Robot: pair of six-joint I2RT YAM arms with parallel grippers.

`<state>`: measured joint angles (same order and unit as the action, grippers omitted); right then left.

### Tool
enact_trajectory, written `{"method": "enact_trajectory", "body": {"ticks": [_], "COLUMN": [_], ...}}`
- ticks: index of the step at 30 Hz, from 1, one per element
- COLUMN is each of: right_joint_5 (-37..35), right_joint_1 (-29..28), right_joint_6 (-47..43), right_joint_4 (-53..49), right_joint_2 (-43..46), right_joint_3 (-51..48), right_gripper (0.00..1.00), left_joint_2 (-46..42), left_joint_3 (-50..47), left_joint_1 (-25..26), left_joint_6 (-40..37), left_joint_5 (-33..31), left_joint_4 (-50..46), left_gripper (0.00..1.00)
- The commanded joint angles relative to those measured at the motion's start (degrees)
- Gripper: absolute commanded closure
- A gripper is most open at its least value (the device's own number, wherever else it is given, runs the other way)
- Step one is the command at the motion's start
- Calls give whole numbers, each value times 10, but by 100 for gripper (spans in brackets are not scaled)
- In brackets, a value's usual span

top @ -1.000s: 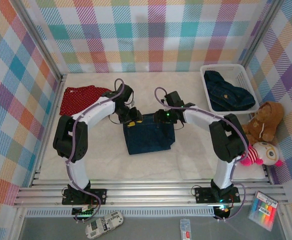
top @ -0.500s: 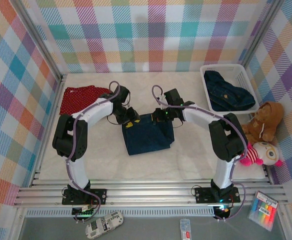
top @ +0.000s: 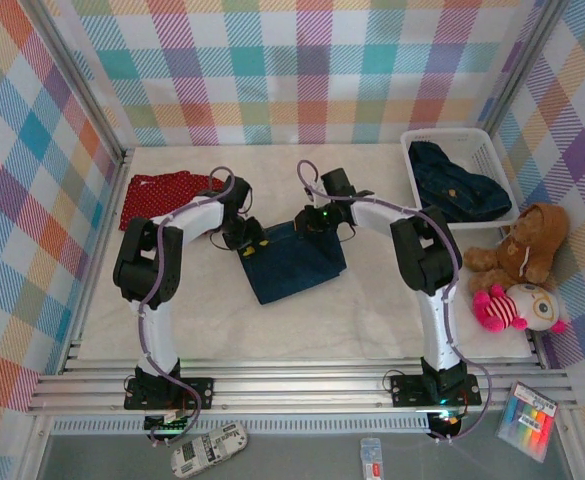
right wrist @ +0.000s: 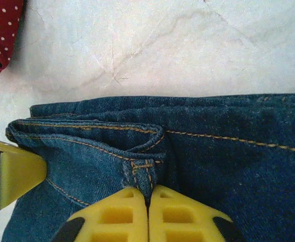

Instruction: Fold and stack the skirts

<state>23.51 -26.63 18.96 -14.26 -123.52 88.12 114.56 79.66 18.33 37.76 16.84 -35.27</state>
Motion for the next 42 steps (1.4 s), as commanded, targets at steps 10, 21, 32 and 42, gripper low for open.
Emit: {"method": "enact_trajectory", "body": {"ticks": [10,21,32,42], "right_joint_5": [-61,-143,-133,-172], "right_joint_1": [-36,-70,-71,-84], "right_joint_6": [64,166,340,280], "right_joint_4": [-57,-100,-7,-36], "right_joint_2": [163,73,109,196], "right_joint_3": [-123,-106,-213,-180], "right_gripper": [71,100,75,45], "left_joint_2": [39,53,97,14], "left_joint_3": [-36,-36,46,129], "left_joint_1": [-10,-22,-20,-22], "left_joint_6": [1,-14,-109,-130], "left_joint_5": [-44,-27,-19,17], "left_joint_4": [-25,-8,-45,-110], "left_gripper": [60,59,59,44]}}
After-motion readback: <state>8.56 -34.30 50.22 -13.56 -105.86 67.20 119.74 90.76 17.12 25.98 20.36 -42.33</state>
